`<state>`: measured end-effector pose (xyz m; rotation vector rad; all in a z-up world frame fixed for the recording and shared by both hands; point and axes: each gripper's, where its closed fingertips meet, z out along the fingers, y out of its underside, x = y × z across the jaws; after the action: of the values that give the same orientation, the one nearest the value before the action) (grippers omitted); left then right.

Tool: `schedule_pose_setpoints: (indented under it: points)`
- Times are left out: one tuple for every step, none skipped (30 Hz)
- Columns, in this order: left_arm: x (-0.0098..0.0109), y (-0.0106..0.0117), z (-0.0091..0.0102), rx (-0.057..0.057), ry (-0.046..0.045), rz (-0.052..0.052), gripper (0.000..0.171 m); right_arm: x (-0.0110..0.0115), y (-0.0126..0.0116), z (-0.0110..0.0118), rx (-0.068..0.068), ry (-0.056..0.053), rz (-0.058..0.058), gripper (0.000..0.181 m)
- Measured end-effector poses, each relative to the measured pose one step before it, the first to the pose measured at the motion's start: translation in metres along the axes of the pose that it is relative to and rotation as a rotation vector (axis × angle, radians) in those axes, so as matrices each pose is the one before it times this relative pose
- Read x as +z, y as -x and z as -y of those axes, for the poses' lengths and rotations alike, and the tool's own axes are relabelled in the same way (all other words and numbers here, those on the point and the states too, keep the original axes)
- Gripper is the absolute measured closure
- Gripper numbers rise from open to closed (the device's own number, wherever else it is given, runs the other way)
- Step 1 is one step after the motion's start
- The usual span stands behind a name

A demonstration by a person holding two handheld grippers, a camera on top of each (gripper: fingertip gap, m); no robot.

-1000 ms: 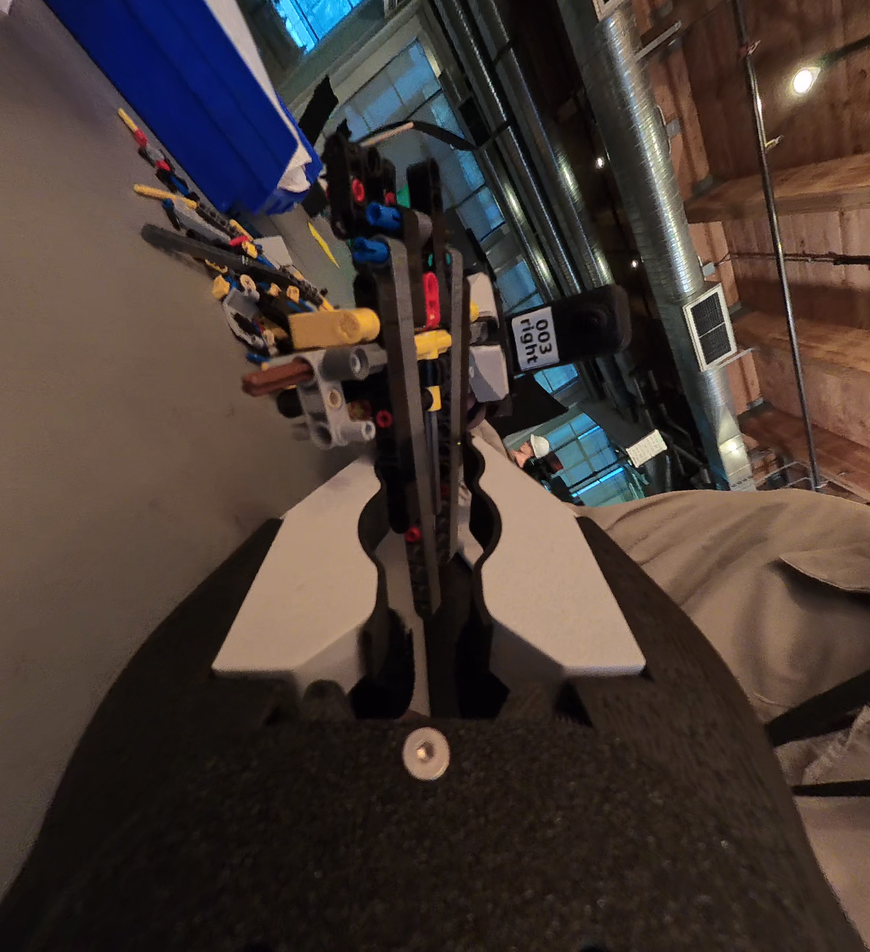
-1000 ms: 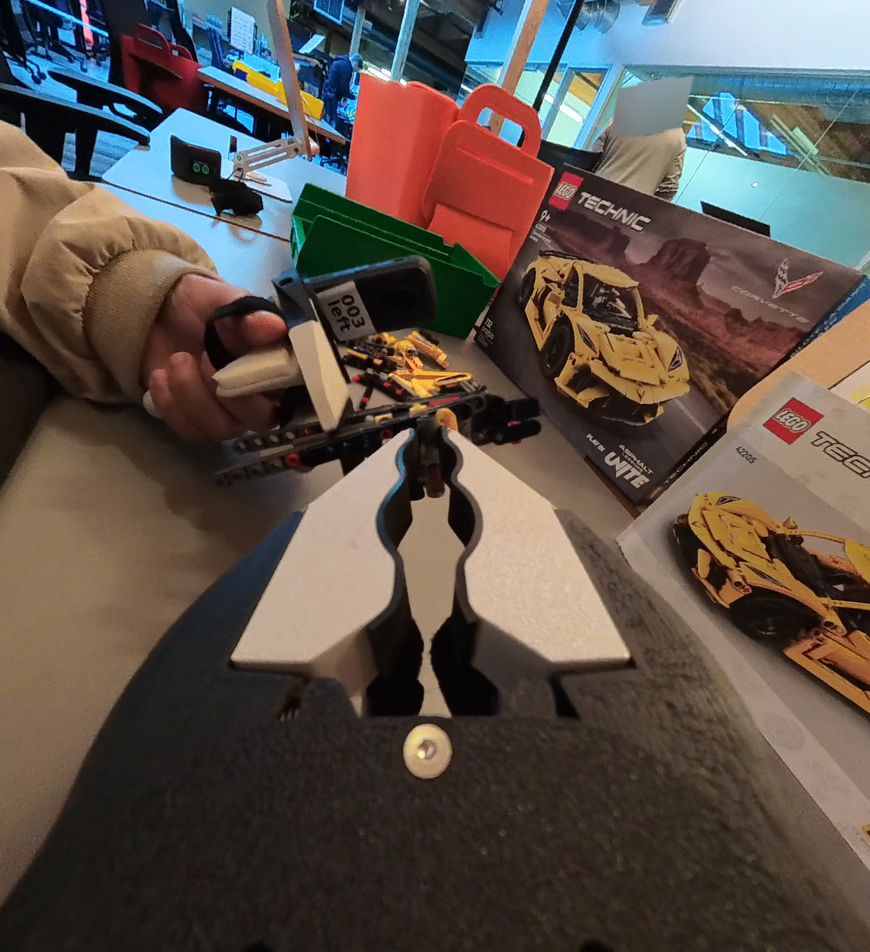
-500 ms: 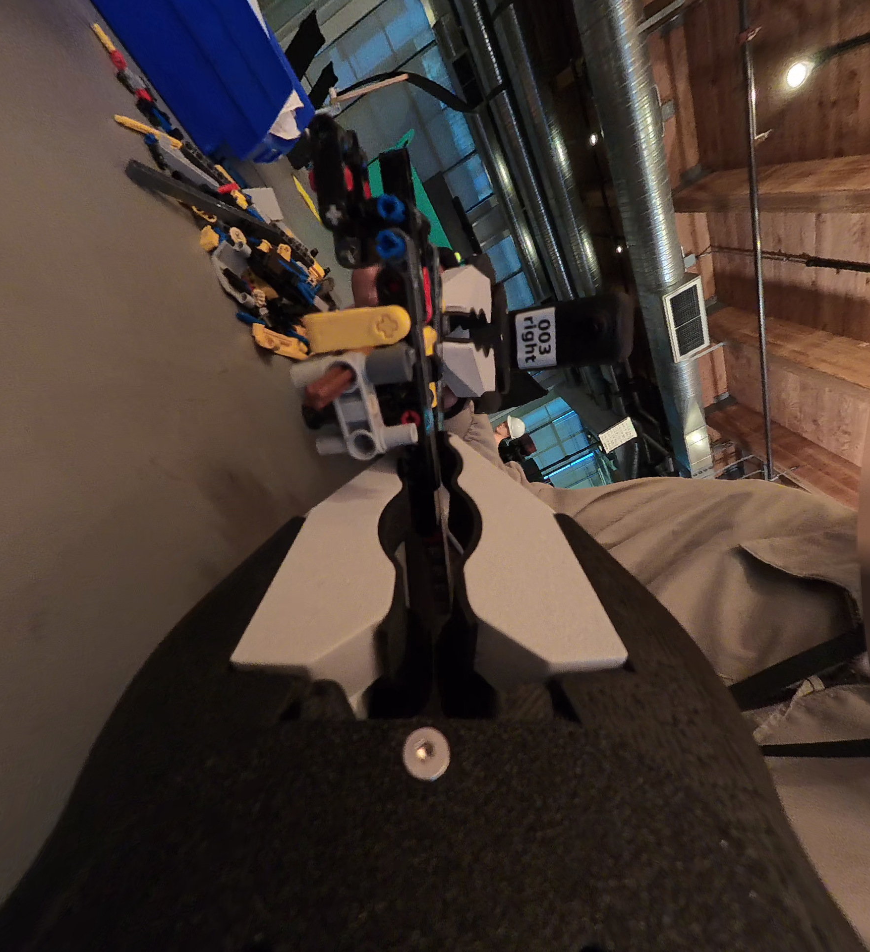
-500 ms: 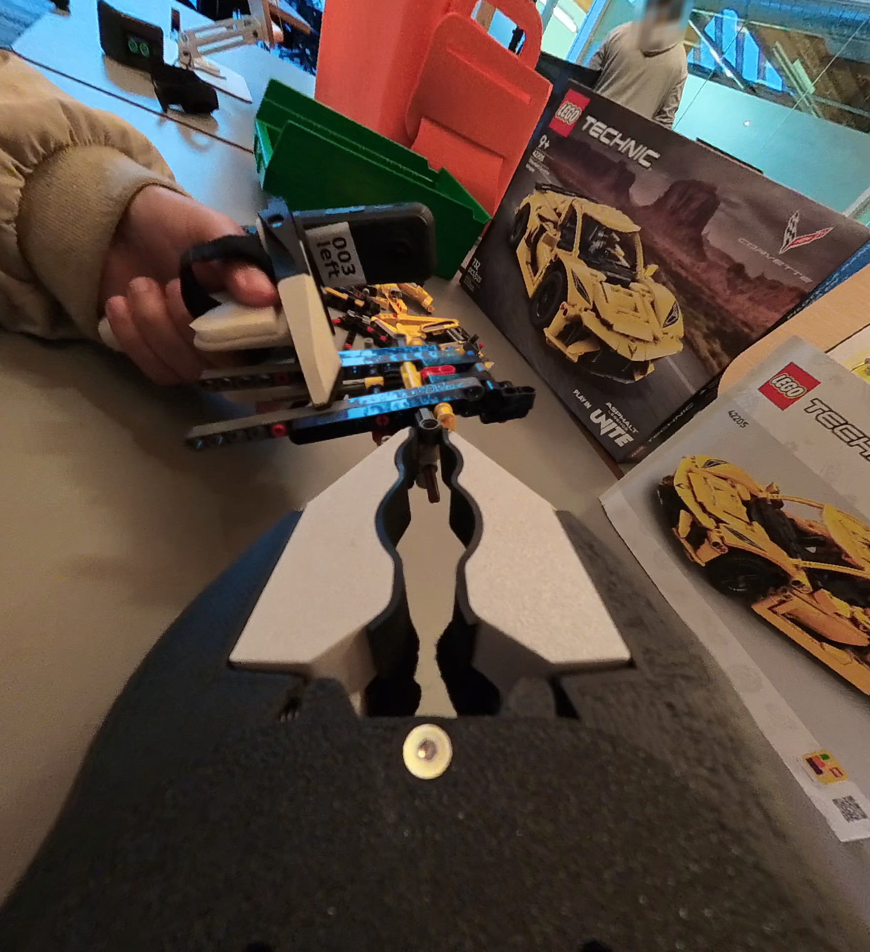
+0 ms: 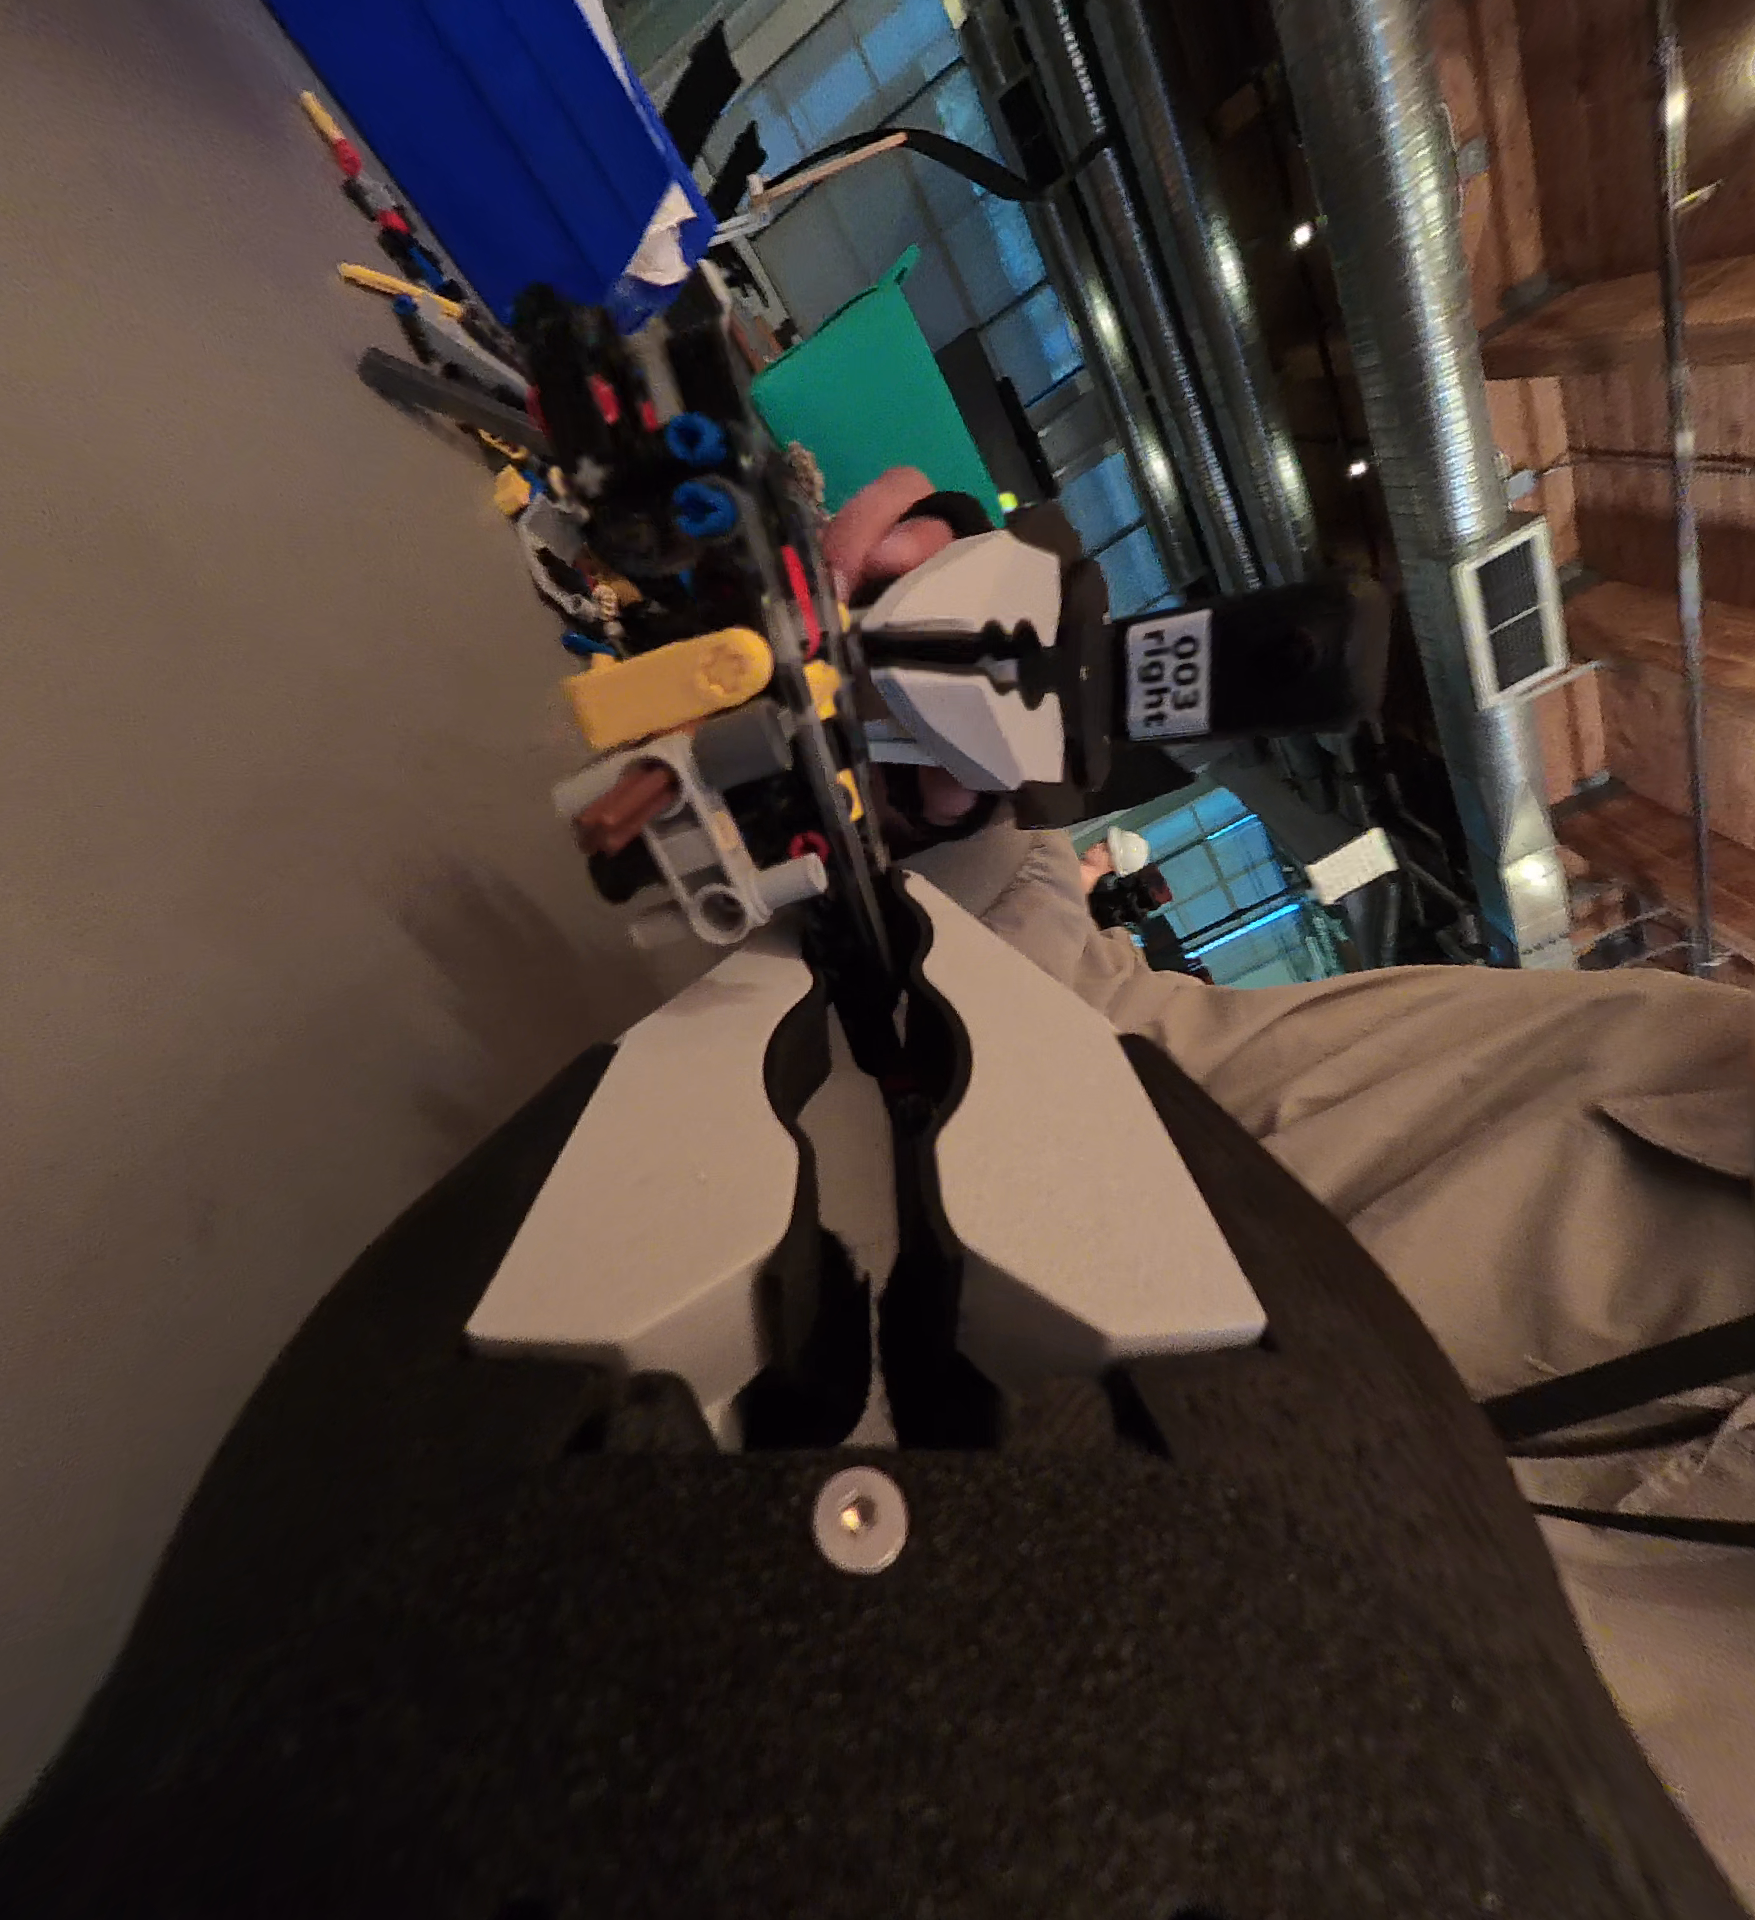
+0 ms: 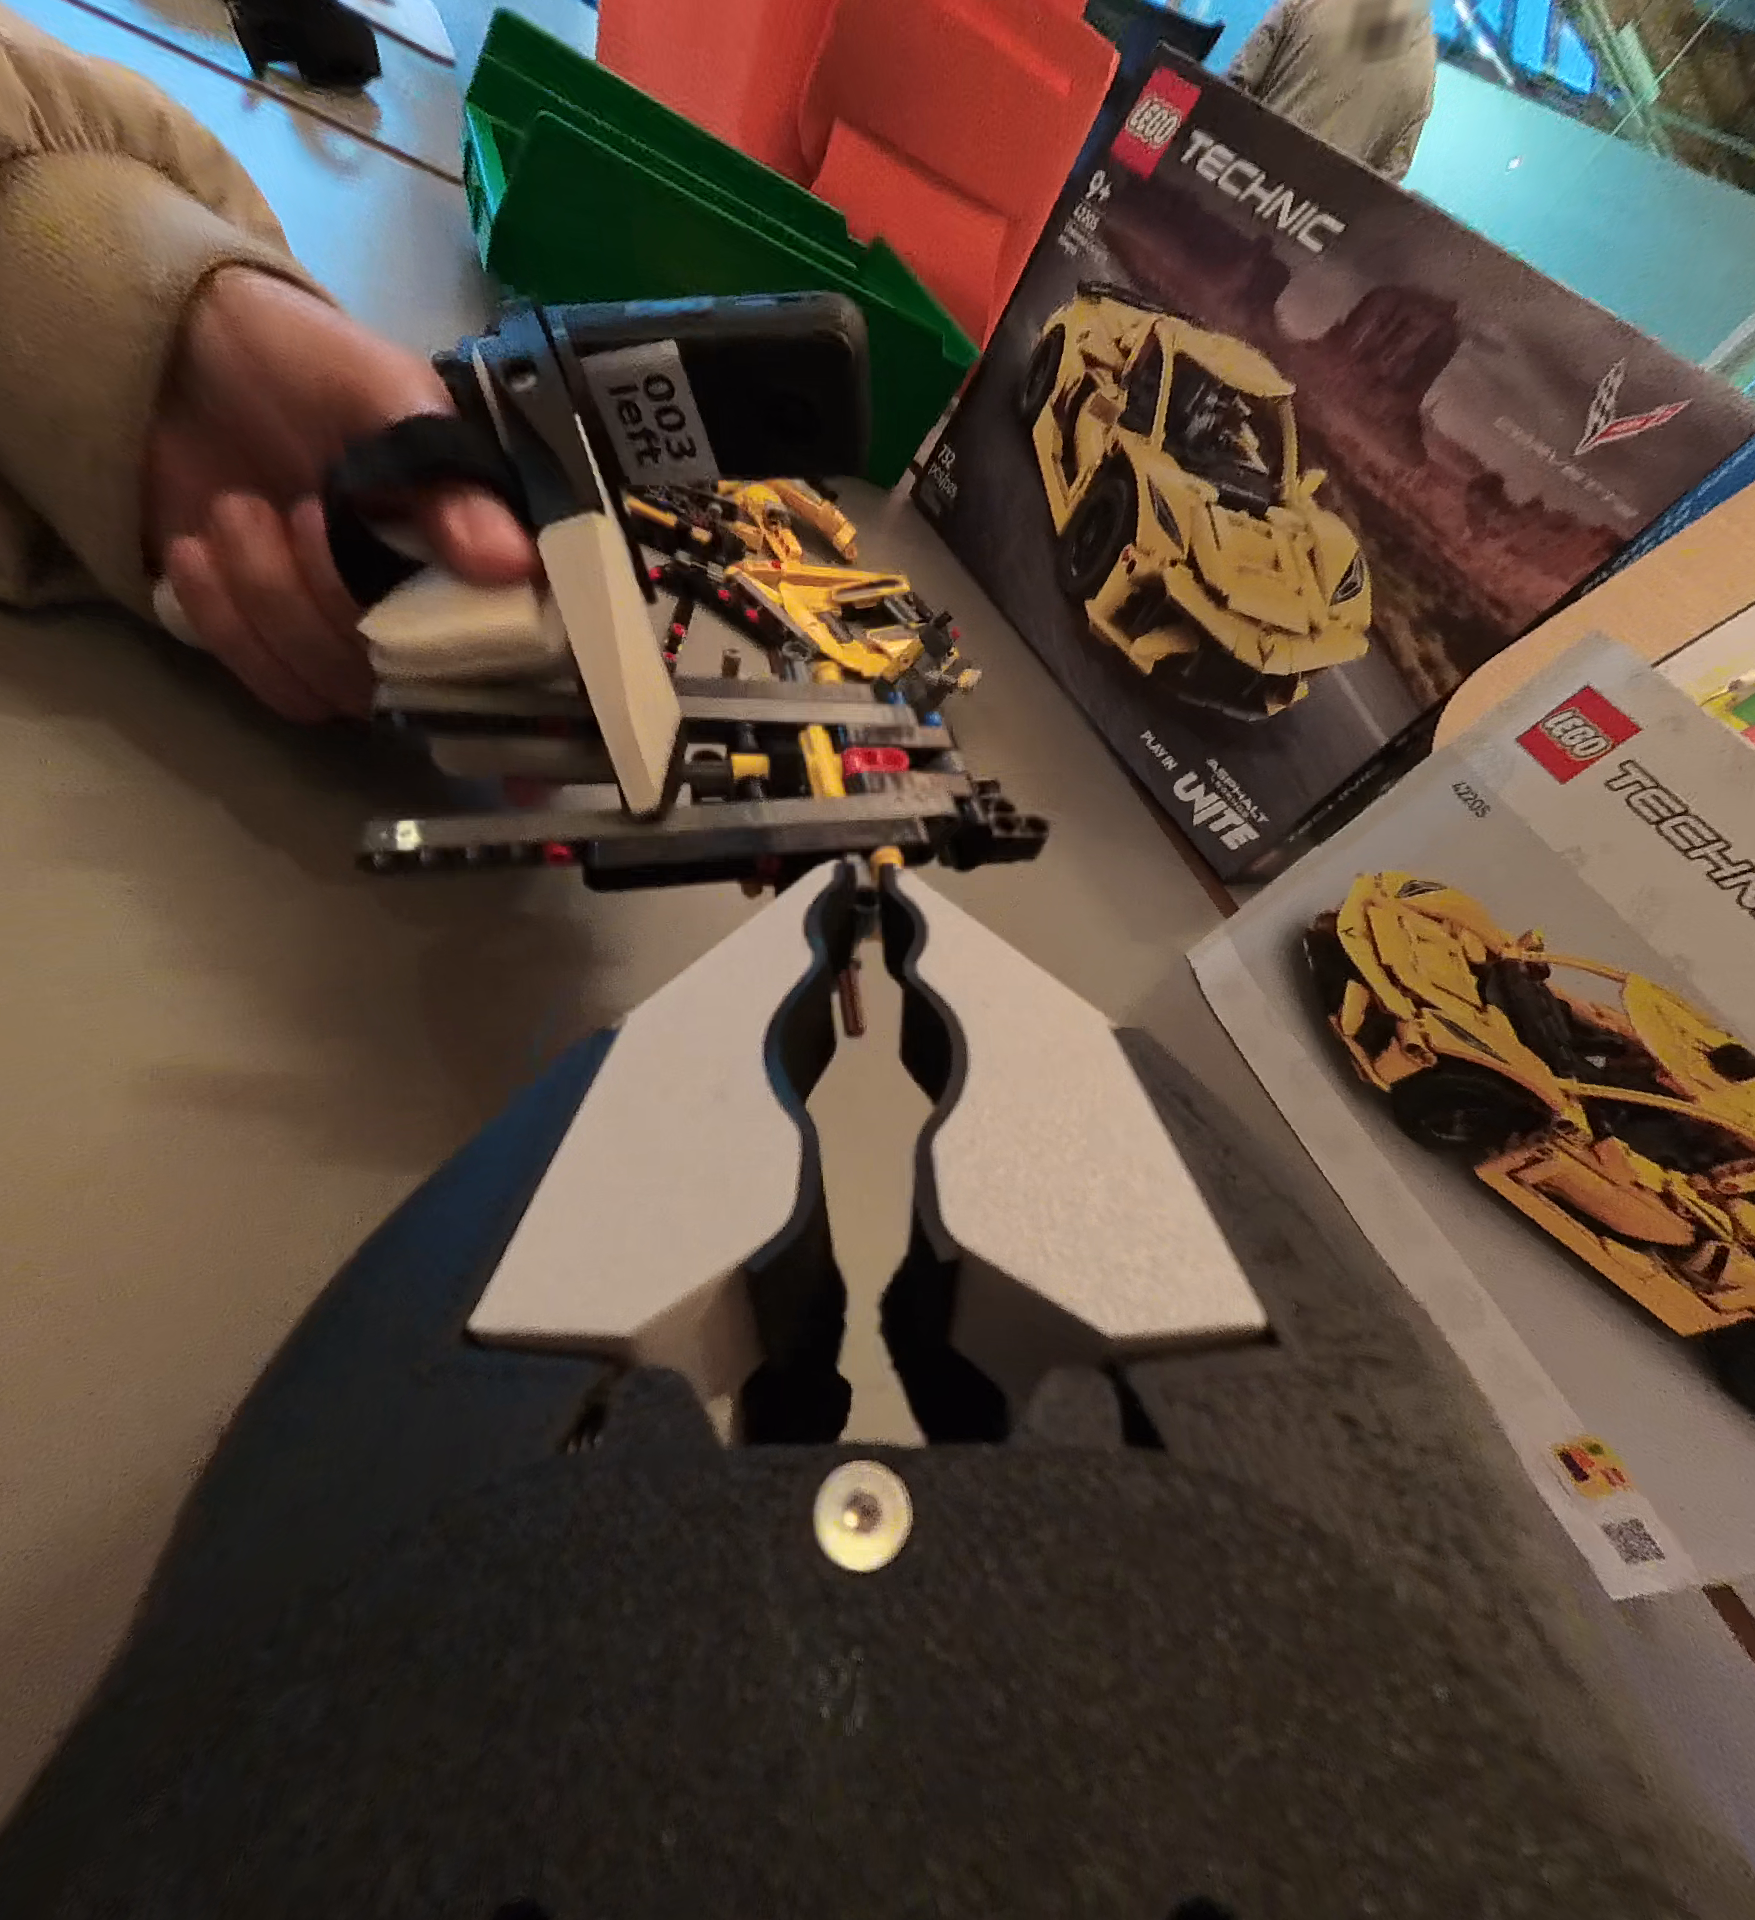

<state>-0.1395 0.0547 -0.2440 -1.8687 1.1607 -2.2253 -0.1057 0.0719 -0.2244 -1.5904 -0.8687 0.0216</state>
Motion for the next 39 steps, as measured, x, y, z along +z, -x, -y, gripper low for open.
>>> schedule_pose_setpoints:
  points:
    - [0.00040,0.00022,-0.00016,-0.0009,0.00061,0.0006,0.166,-0.00264,-0.00037,0.00537,0.0179,-0.0376,-0.0048,0.174]
    - [0.00007,-0.00134,0.00053,-0.0089,-0.00345,-0.0129,0.166,-0.00328,-0.00039,0.00757,0.0324,-0.0479,0.0050,0.171]
    - [-0.00070,0.00049,0.00116,-0.0036,-0.00742,0.0008,0.166,-0.00203,0.00024,0.00141,0.0237,-0.0057,0.0161,0.171]
    - [-0.00123,0.00083,0.00135,0.0003,-0.00731,0.0047,0.166,-0.00079,-0.00225,-0.00476,0.0044,0.0275,-0.0024,0.169]
    - [-0.00080,-0.00080,0.00081,-0.0032,-0.00344,-0.0078,0.166,-0.00021,-0.00201,-0.00478,-0.0031,0.0234,-0.0078,0.166]
    - [-0.00029,-0.00120,0.00024,-0.0050,-0.00118,-0.0105,0.166,-0.00019,-0.00003,-0.00058,0.0026,-0.0016,0.0014,0.166]
    - [0.00031,-0.00044,-0.00059,-0.0009,0.00375,-0.0035,0.166,0.00030,0.00242,0.00172,0.0056,-0.0114,0.0145,0.167]
    - [0.00097,-0.00109,-0.00150,0.0039,0.00983,-0.0057,0.166,0.00138,0.00091,0.00014,0.0046,-0.0002,0.0038,0.167]
    - [0.00131,-0.00160,-0.00170,0.0064,0.01016,-0.0076,0.166,0.00196,0.00070,-0.00246,-0.0013,0.0136,0.0038,0.167]
    - [0.00149,-0.00088,-0.00180,0.0069,0.00885,-0.0023,0.166,0.00191,0.00118,-0.00244,-0.0007,0.0129,0.0069,0.167]
    - [0.00133,-0.00071,-0.00186,0.0050,0.01084,-0.0009,0.166,0.00153,0.00158,-0.00191,0.0051,0.0094,0.0096,0.167]
    - [0.00065,-0.00009,-0.00085,0.0025,0.00389,0.0009,0.166,0.00071,0.00100,-0.00063,0.0094,0.0025,0.0058,0.167]
    - [0.00001,0.00035,0.00028,-0.0004,-0.00221,0.0021,0.166,-0.00015,-0.00046,-0.00062,0.0032,0.0022,-0.0013,0.170]
    - [-0.00021,0.00017,0.00014,-0.0007,0.00055,0.0006,0.166,-0.00054,0.00151,-0.00016,-0.0037,0.0018,0.0129,0.174]
    - [-0.00022,0.00025,0.00060,0.0023,-0.00260,0.0022,0.166,-0.00003,-0.00034,0.00048,0.0038,0.0017,-0.0028,0.175]
    - [-0.00029,0.00025,0.00047,0.0028,-0.00362,0.0032,0.166,0.00058,-0.00045,-0.00096,-0.0013,0.0084,-0.0043,0.174]
    - [-0.00014,0.00058,0.00001,0.0026,-0.00073,0.0050,0.166,0.00047,0.00041,-0.00137,0.0001,0.0069,0.0032,0.175]
    - [-0.00007,0.00030,0.00091,0.0096,-0.00542,0.0062,0.166,0.00006,-0.00061,-0.00062,0.0081,0.0070,0.0067,0.175]
    - [0.00015,-0.00072,0.00099,0.0200,-0.00565,0.0046,0.166,-0.00059,-0.00036,0.00032,0.0248,0.0025,0.0220,0.175]
    - [-0.00012,-0.00245,0.00248,0.0261,-0.01360,-0.0008,0.167,-0.00185,0.00004,0.00165,0.0296,-0.0019,0.0338,0.175]
    - [0.00036,-0.00380,0.00428,0.0288,-0.02352,-0.0042,0.168,-0.00304,-0.00165,0.00553,0.0200,-0.0244,0.0186,0.175]
    - [0.00102,-0.00163,0.00403,0.0276,-0.01965,0.0116,0.168,-0.00247,-0.00217,0.00560,-0.0031,-0.0291,-0.0007,0.175]
    - [-0.00108,0.00261,0.00650,0.0160,-0.03462,0.0300,0.168,-0.00082,-0.00316,-0.00116,-0.0157,0.0151,-0.0197,0.175]
    - [-0.00425,0.00277,0.00916,-0.0142,-0.04644,0.0100,0.167,-0.00204,-0.00243,-0.00320,-0.0018,0.0220,-0.0137,0.175]
    - [-0.00387,0.00094,0.00587,-0.0198,-0.02390,-0.0088,0.169,-0.00073,0.00383,0.00234,0.0322,-0.0234,0.0254,0.175]
    - [-0.00115,0.00116,-0.00176,0.0258,0.00438,0.0145,0.169,0.00124,0.00214,-0.00094,0.0244,0.0054,0.0037,0.175]
    - [-0.00008,0.00056,-0.00401,0.0418,0.01916,0.0237,0.169,0.00041,0.00179,-0.00484,-0.0290,0.0299,0.0032,0.175]
    - [-0.00008,-0.00136,-0.00025,0.0196,0.00329,0.0041,0.169,-0.00043,0.00091,0.00052,0.0002,-0.0102,0.0035,0.175]
    - [0.00006,-0.00126,0.00207,-0.0038,-0.00595,-0.0073,0.169,-0.00066,-0.00042,0.00392,0.0316,-0.0273,0.0037,0.175]
    - [0.00045,0.00070,0.00105,-0.0113,-0.00480,0.0013,0.169,0.00028,-0.00135,0.00033,-0.0039,0.0020,-0.0061,0.175]
    - [0.00088,0.00189,-0.00102,-0.0049,-0.00367,0.0110,0.169,0.00095,-0.00205,-0.00125,-0.0252,0.0167,-0.0211,0.175]
    - [0.00044,0.00239,-0.00267,0.0053,0.00727,0.0140,0.168,0.00151,-0.00082,-0.00215,-0.0192,0.0203,-0.0160,0.175]
    - [0.00072,0.00248,-0.00471,0.0096,0.02751,0.0099,0.168,0.00215,0.00018,-0.00419,-0.0148,0.0266,-0.0139,0.175]
    - [0.00150,0.00124,-0.00549,0.0039,0.04023,-0.0010,0.166,0.00083,-0.00018,-0.00234,-0.0228,0.0114,-0.0211,0.175]
    - [0.00112,-0.00023,-0.00178,0.0027,0.01706,-0.0028,0.166,-0.00025,-0.00084,-0.00064,-0.0180,0.0024,-0.0179,0.176]
    - [0.00044,-0.00052,0.00188,0.0131,-0.00853,0.0048,0.166,-0.00034,-0.00130,0.00026,0.0010,-0.0024,-0.0097,0.176]
    - [0.00022,-0.00070,0.00111,0.0210,-0.00400,0.0056,0.164,-0.00025,-0.00199,0.00170,0.0086,-0.0093,-0.0085,0.176]
    - [0.00027,-0.00070,-0.00002,0.0129,0.00604,0.0010,0.160,-0.00040,-0.00228,0.00256,0.0087,-0.0121,-0.0085,0.176]
    - [-0.00040,0.00039,-0.00012,0.0001,0.00693,0.0038,0.156,0.00006,-0.00216,0.00075,0.0080,-0.0019,-0.0075,0.176]
